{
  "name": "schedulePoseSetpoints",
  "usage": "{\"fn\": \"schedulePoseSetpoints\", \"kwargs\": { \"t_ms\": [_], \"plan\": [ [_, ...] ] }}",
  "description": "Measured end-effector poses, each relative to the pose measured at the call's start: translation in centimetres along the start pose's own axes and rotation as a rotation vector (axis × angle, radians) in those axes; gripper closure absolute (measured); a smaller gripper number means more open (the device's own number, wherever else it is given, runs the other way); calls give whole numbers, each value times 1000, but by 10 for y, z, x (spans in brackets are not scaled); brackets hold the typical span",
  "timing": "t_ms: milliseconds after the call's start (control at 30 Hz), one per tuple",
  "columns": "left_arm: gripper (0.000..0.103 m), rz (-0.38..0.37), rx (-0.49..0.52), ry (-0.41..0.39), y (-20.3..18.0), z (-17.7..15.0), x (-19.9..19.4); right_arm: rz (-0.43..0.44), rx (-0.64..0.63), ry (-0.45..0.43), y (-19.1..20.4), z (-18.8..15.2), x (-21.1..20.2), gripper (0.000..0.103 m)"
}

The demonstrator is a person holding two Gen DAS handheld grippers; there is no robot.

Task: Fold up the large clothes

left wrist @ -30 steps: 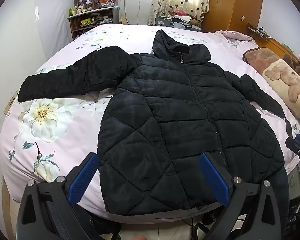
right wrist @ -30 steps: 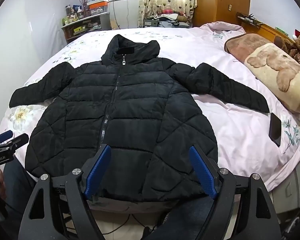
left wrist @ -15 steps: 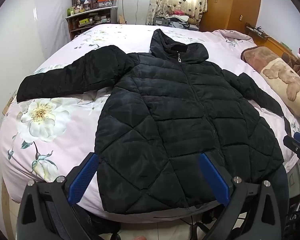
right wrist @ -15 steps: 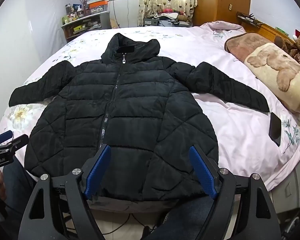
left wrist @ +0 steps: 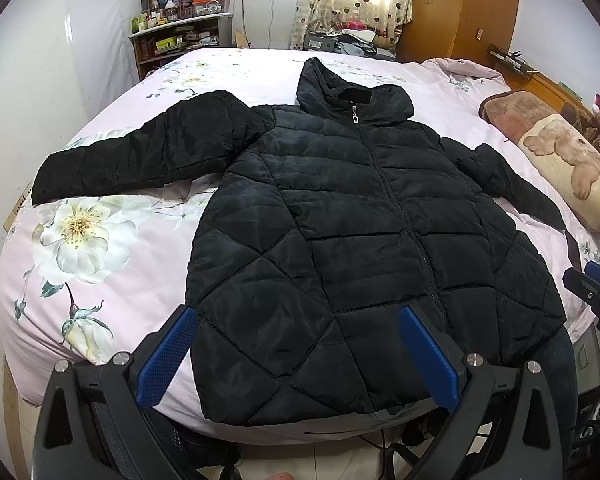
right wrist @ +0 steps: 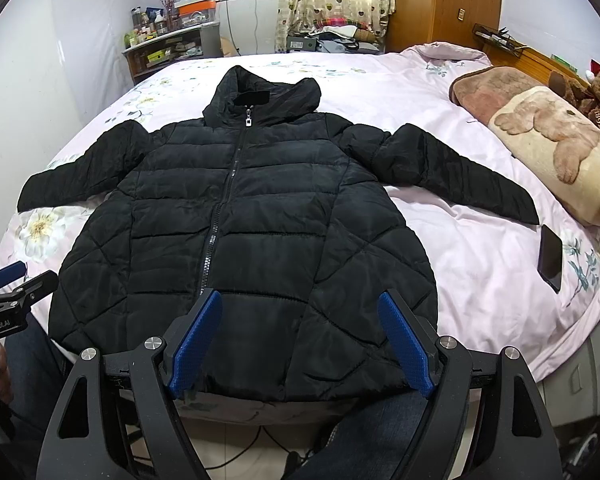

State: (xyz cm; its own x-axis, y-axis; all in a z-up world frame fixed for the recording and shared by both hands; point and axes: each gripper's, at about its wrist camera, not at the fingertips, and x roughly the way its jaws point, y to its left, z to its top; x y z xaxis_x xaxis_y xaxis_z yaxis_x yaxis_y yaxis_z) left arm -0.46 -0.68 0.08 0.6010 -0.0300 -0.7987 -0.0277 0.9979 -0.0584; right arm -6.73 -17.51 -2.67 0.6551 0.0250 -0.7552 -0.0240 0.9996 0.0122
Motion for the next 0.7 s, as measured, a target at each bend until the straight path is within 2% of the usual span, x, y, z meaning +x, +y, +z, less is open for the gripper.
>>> {"fn": "schedulePoseSetpoints", "kwargs": {
  "t_ms": [700],
  "plan": [
    [1,-3,-1,0,0,0,0,-1,-2,-2,1,-1,0,22]
  ]
}}
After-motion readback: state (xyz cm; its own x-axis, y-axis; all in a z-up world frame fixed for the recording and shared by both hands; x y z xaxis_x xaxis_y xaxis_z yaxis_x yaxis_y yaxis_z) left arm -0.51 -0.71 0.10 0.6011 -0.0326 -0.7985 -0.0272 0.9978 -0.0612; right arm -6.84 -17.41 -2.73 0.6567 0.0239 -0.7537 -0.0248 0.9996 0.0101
